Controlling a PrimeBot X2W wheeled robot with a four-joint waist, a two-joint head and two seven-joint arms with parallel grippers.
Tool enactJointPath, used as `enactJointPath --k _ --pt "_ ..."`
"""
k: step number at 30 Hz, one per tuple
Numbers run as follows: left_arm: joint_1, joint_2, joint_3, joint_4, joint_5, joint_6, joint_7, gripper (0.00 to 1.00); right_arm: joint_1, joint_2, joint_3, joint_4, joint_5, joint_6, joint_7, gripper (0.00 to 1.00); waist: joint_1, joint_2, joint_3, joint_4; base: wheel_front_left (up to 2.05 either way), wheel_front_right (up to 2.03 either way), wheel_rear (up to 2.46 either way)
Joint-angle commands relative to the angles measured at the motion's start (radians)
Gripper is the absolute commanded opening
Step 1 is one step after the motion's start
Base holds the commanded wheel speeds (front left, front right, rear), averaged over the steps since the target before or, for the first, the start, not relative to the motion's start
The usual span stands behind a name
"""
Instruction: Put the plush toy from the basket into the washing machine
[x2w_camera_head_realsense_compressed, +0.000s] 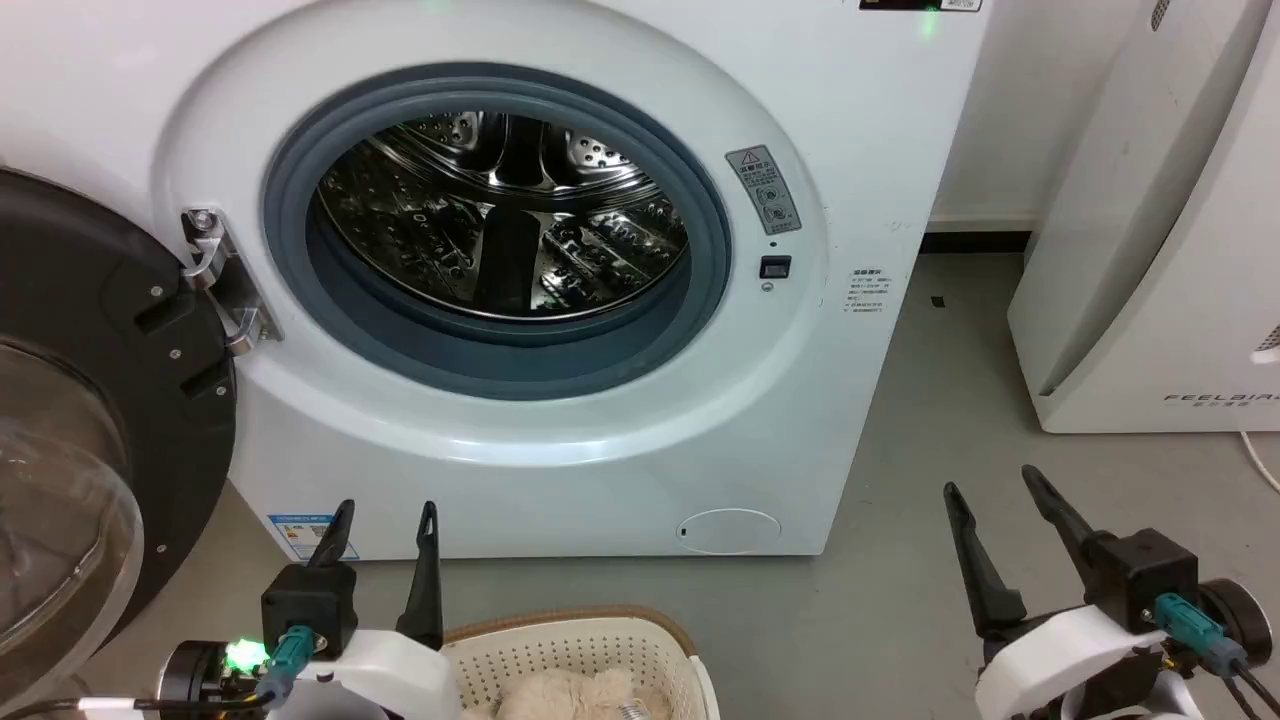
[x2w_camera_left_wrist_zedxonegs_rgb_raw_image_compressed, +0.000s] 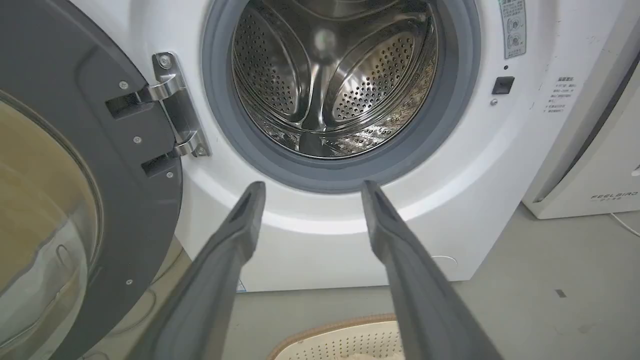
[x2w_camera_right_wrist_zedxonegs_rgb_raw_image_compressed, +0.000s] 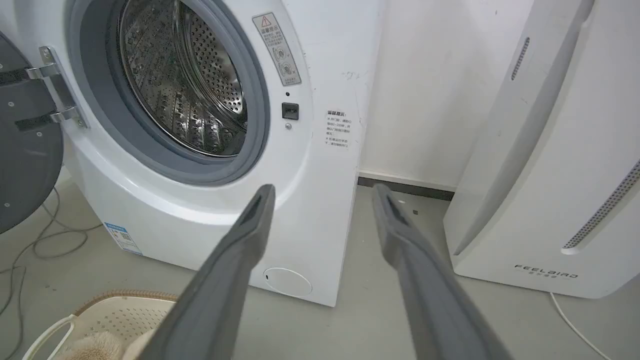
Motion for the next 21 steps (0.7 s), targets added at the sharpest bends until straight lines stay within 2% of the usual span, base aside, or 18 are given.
enactJointPath --k 1,21 --pt "0.002 0.000 -0.003 0.004 -0.007 0.005 -0.014 1.00 0.004 0.000 -0.006 0.002 0.011 0.000 -0.011 1.00 0.0000 0.0000 0.002 -0.001 0.00 0.00 0.00" --pt "-0.014 0.000 -0.035 0.066 -0.029 0.011 -0.053 1.00 0.000 0.000 -0.025 -0.001 0.040 0.000 -0.051 1.00 0.0000 0.0000 0.040 -0.012 0.00 0.00 0.00"
